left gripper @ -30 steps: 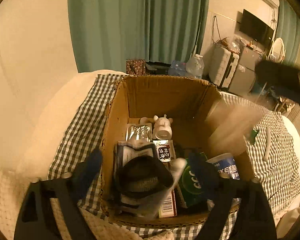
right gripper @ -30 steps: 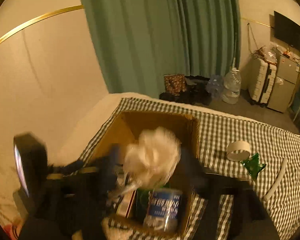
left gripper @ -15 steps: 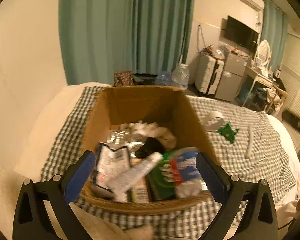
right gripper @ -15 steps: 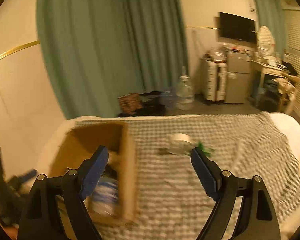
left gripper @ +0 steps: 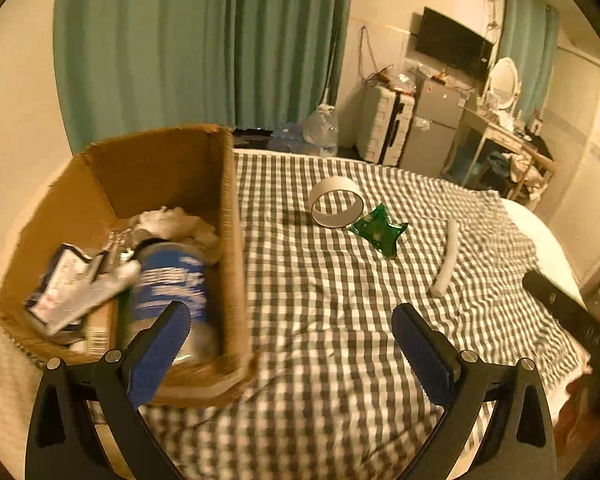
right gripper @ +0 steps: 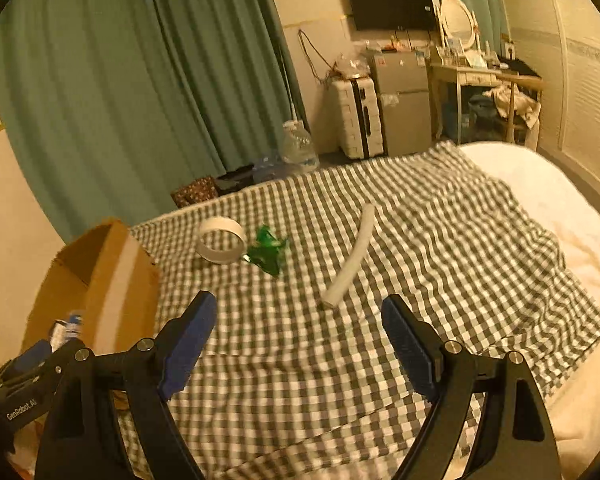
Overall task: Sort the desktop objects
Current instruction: 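Move both open tools back toward the white foam tube and white tape roll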
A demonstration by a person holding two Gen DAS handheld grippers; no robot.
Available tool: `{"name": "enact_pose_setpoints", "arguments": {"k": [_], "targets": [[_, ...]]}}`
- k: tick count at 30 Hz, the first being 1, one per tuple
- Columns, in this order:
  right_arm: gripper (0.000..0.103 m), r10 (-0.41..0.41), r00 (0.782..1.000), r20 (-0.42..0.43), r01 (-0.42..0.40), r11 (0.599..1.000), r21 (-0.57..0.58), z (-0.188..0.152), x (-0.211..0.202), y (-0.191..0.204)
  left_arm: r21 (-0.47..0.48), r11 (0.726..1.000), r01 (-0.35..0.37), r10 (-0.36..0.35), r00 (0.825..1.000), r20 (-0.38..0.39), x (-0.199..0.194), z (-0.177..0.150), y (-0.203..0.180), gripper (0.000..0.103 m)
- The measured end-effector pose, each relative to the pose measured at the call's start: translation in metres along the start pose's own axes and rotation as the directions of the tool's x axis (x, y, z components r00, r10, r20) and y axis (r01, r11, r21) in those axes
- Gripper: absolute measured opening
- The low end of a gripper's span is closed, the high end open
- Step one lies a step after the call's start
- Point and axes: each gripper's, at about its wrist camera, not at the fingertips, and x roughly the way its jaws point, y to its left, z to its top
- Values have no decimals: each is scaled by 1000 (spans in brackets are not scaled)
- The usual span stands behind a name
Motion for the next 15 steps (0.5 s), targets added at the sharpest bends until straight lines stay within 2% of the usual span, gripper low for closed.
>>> {"name": "enact_pose_setpoints", "arguments": {"k": [2, 4, 6, 9, 12, 15], "targets": [[85, -8, 1000, -16, 8, 1000, 9, -6, 16, -8, -7, 1000, -29, 29, 999, -16, 22, 5, -12, 103], [85, -14, 999, -42, 15, 999, 30, -10, 37, -21, -21, 989, -146, 146, 989, 2, 42, 12, -22, 103], [85, -27, 997, -68, 30, 998, 50, -11, 61, -32, -46, 974, -222, 223, 975, 17, 60, 21, -25, 103], [84, -24, 995, -101, 30, 998, 60, -3, 99, -46, -131, 938, -320, 325, 945, 17, 87, 34, -23, 103], [84, -45, 993, -107, 50, 998, 42, 10, 130, -54, -191, 903, -385, 393, 920, 6, 95, 37, -25, 103], [84, -45, 993, -112, 50, 998, 40, 18, 158, -61, -211, 898, -386, 385, 922, -51, 92, 33, -27, 103]]}}
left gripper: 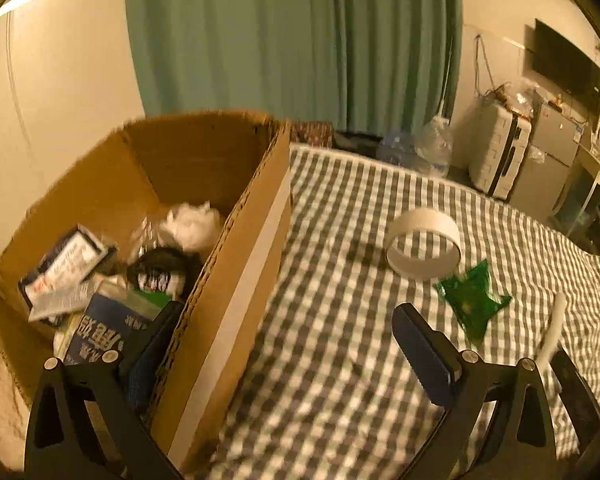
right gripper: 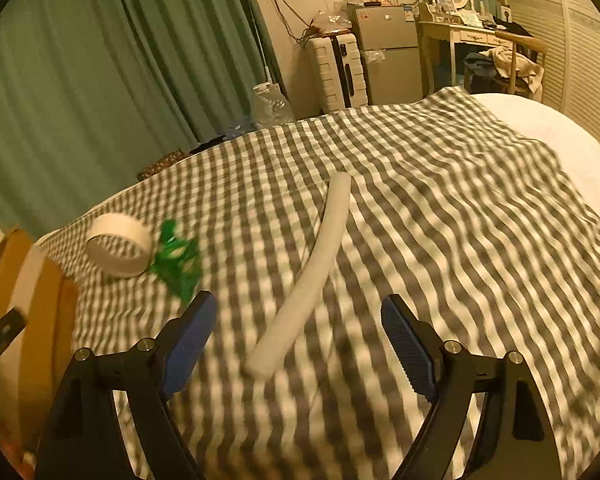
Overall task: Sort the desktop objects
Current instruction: 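Move both open tools back toward the white foam tube and white tape roll, then grasp the white foam tube with the right tool while the left grasps the white tape roll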
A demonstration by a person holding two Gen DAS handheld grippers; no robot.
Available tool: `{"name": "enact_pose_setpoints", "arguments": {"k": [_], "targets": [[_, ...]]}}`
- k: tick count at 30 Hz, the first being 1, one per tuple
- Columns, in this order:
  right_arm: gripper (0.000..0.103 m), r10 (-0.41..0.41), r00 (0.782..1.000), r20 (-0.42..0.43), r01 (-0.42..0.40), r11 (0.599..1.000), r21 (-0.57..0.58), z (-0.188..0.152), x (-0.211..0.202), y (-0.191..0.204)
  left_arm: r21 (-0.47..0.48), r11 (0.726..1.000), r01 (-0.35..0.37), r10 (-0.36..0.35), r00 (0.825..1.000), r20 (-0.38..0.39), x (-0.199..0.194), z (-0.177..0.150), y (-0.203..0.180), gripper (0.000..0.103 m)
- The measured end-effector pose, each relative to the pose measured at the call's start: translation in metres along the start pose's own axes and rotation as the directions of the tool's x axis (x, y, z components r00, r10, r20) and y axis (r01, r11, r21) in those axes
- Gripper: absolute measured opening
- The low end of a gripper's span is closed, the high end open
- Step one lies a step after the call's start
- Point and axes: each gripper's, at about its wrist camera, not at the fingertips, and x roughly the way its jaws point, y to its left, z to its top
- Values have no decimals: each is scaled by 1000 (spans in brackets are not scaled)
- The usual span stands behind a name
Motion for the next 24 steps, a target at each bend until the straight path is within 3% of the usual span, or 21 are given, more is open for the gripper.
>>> {"name": "enact_pose_setpoints", "arguments": {"k": [5, 7, 10, 12, 15, 19, 24], "targets": [[85, -6, 1000, -27, 7, 999, 32, -4, 29, -15, -22, 1000, -14, 15, 998, 62, -30, 0, -6, 103], [84, 0, 999, -43, 2, 999, 40, -7, 34, -19, 2, 1000, 15, -15, 993, 117, -47, 6, -13, 103], [84, -9, 999, -40, 10, 1000, 9, -6, 32, -14, 105, 990, 94, -113, 976, 186, -65, 13, -36, 103], [84, -4, 999, -48, 4, 1000, 11, -4, 34, -11, 203, 974, 96, -143, 962, 232, -65, 14, -52, 103], [84, -5, 999, -38, 4, 1000, -26, 1, 35, -1, 266, 958, 106, -166, 963, 214, -42, 18, -68, 103], [84, -19, 999, -38, 16, 997, -69, 2, 46, 10, 255, 959, 122, -158, 979, 127, 6, 23, -91, 103], [76, -46, 998, -39, 42, 994, -99, 0, 58, 11, 259, 957, 132, -172, 976, 136, 46, 28, -116, 103]]}}
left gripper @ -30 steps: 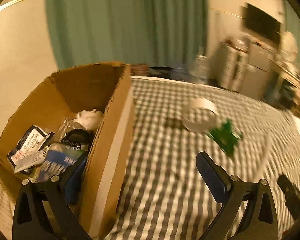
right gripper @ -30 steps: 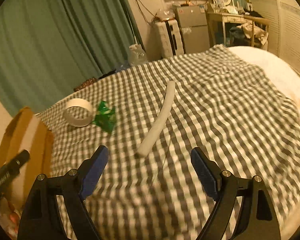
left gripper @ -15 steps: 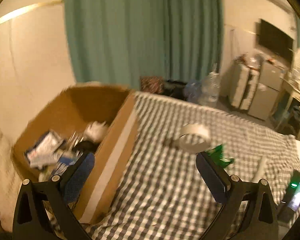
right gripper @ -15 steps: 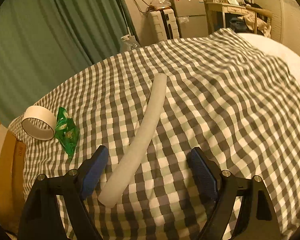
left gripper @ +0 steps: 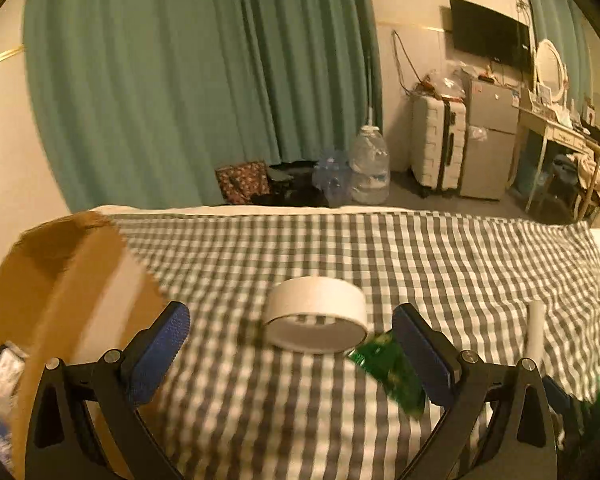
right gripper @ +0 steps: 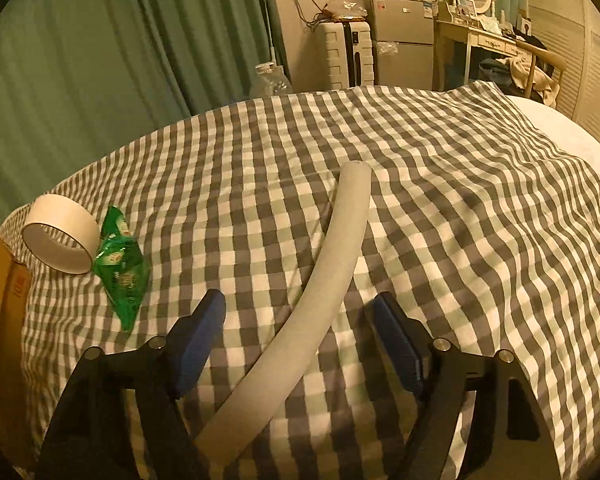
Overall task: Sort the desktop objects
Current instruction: 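Grasp the white foam tube with the right tool while the left grasps the white tape roll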
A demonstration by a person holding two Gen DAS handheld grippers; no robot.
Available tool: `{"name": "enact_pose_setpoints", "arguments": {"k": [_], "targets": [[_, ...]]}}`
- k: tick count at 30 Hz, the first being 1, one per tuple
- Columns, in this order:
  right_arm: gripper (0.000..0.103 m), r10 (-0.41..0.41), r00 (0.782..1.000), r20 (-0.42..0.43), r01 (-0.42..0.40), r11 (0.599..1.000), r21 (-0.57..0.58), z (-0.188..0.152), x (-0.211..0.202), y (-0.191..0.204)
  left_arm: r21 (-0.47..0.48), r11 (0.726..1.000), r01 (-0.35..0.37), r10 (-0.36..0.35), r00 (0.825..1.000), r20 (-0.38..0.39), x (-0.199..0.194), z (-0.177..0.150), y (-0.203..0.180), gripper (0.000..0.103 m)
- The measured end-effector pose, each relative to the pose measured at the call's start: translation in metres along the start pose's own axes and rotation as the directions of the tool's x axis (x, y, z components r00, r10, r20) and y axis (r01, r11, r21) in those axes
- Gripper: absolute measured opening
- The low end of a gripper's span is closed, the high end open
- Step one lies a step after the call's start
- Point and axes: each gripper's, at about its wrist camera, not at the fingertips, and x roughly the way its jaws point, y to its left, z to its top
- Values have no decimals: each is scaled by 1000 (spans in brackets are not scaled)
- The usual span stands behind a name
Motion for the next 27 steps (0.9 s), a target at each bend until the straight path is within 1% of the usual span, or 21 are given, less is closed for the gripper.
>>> {"name": "enact_pose_setpoints", "arguments": {"k": [2, 4, 6, 9, 10, 11, 12, 13, 14, 17, 19, 21, 24, 26, 27], "targets": [[76, -9, 1000, 3, 9, 1000, -18, -2, 1, 3, 47, 999, 17, -15, 999, -47, 24, 2, -12, 103], [76, -20, 1000, 2, 20, 999, -41, -3, 2, 6, 80, 996, -27, 31, 998, -51, 40, 3, -20, 103], [76, -16, 1000, 2, 17, 999, -45, -3, 2, 7, 89, 995, -38, 44, 997, -62, 54, 2, -22, 103], [69, -22, 1000, 5, 22, 999, -35, -2, 1, 4, 73, 996, -43, 50, 994, -96, 74, -5, -16, 103], [64, -27, 1000, 6, 27, 999, -33, -2, 0, 3, 51, 998, -22, 27, 994, -104, 80, -10, -11, 103], [51, -31, 1000, 8, 31, 999, -32, -2, -1, 3, 30, 1000, -1, 4, 995, -97, 83, -15, -5, 99], [38, -35, 999, 13, 35, 999, -31, -2, -2, 2, 24, 1000, 0, 2, 995, -103, 86, -18, -2, 85], [17, -46, 999, 12, 47, 998, -33, -2, -3, 1, 39, 999, -9, 14, 993, -118, 88, -21, -1, 84], [17, -54, 998, 12, 54, 998, -36, -2, -5, 1, 51, 999, 6, 0, 993, -117, 86, -22, 2, 84], [17, -65, 998, 20, 66, 997, -47, -1, -15, 2, 35, 998, 59, -56, 994, -93, 63, -21, 14, 84], [17, -66, 998, 24, 67, 996, -54, -1, -26, 4, 3, 996, 94, -93, 991, -100, 38, -19, 27, 84], [17, -60, 998, 31, 62, 997, -48, -2, -39, 2, -12, 995, 99, -100, 990, -99, 16, -17, 32, 84], [17, -32, 999, 27, 33, 999, -26, -5, -63, -2, 1, 993, 120, -120, 988, -93, -26, -19, 40, 84], [17, -21, 999, 25, 21, 1000, -20, -6, -81, -2, -13, 990, 143, -143, 986, -90, -51, -22, 45, 84], [17, -17, 999, 31, 18, 1000, -20, -6, -91, -2, -26, 986, 165, -166, 982, -90, -67, -25, 50, 84]]}}
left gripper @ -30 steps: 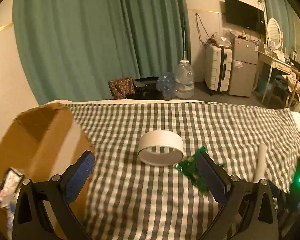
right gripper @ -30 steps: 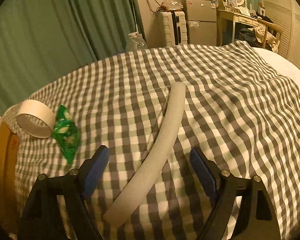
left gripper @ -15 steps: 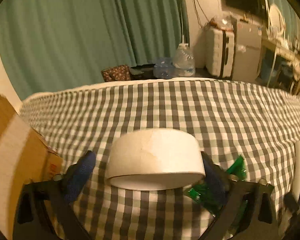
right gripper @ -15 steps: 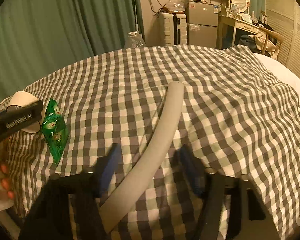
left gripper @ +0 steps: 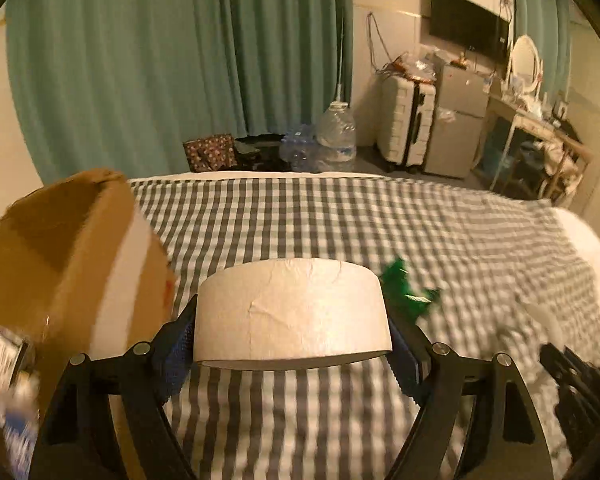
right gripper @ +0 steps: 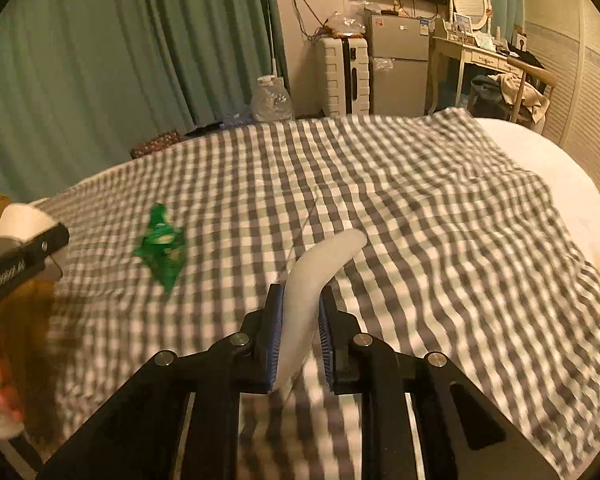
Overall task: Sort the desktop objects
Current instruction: 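Grasp the white foam tube with the right tool while the left grasps the white tape roll, then carry the foam tube and white tape roll over the cardboard box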
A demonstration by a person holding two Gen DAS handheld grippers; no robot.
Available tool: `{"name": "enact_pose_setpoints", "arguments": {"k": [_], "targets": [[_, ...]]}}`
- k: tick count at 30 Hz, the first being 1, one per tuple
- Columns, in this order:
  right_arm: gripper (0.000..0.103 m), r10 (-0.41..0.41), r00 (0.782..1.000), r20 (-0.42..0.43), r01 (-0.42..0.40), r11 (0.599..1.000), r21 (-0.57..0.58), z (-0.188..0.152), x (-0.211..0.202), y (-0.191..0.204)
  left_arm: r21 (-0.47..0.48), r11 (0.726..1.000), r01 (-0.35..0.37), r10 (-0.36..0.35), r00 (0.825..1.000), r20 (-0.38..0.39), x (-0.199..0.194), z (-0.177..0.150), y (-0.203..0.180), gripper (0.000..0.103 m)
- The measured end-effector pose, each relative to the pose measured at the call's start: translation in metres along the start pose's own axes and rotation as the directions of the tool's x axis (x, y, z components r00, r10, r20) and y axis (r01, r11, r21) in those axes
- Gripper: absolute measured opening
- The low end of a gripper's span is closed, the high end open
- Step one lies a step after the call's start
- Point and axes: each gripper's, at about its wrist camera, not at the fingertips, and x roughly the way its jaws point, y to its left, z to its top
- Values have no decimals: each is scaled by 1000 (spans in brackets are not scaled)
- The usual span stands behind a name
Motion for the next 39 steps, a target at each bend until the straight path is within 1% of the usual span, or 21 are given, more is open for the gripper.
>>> {"name": "enact_pose_setpoints", "arguments": {"k": [2, 3, 4, 6, 7, 10, 12, 14, 18, 22, 27, 30, 31, 34, 36, 39], "targets": [[17, 6, 1000, 19, -6, 1000, -21, 0, -25, 6, 5, 999, 32, -32, 999, -2, -23, -3, 0, 84], [17, 11, 999, 30, -10, 1000, -29, -1, -39, 10, 15, 999, 36, -36, 999, 0, -35, -3, 0, 84], [17, 20, 999, 41, -18, 999, -31, -4, -53, 14, 23, 999, 35, -35, 999, 2, -41, -1, 1, 84], [17, 32, 998, 53, -29, 999, -45, -7, -73, 21, 48, 998, 39, -40, 999, 18, -67, 1, 4, 84], [17, 39, 997, 70, -35, 998, -59, -10, -90, 28, 53, 998, 40, -42, 999, 26, -77, 1, 6, 84], [17, 90, 992, 84, -84, 994, -70, -10, -121, 43, 51, 998, 44, -47, 998, 45, -109, 7, 19, 84], [17, 106, 989, 107, -96, 991, -92, -11, -143, 54, 51, 998, 42, -45, 998, 43, -124, 13, 29, 84], [17, 117, 985, 128, -102, 988, -119, -11, -160, 66, 61, 998, 30, -34, 998, 50, -143, 16, 41, 84], [17, 186, 970, 158, -161, 974, -157, -9, -198, 94, 77, 997, -32, 23, 994, 111, -172, 22, 71, 84], [17, 222, 956, 192, -180, 960, -215, -6, -223, 131, 45, 998, -45, 39, 990, 134, -186, 25, 107, 84], [17, 306, 935, 181, -258, 934, -248, -2, -235, 175, 17, 997, -78, 75, 986, 149, -192, 24, 150, 84], [17, 339, 927, 159, -285, 914, -288, -1, -233, 211, -28, 996, -82, 85, 986, 145, -186, 23, 181, 84], [17, 348, 925, 151, -293, 909, -297, -1, -232, 217, -43, 996, -78, 83, 987, 136, -182, 22, 190, 84], [17, 387, 917, 101, -335, 881, -334, -1, -218, 255, -58, 995, -76, 82, 990, 112, -170, 17, 216, 84], [17, 399, 914, 70, -352, 867, -352, -1, -206, 277, -72, 993, -92, 98, 991, 95, -161, 11, 230, 84], [17, 414, 910, 32, -375, 853, -363, 2, -187, 305, -113, 990, -81, 89, 994, 65, -144, 3, 249, 84]]}}
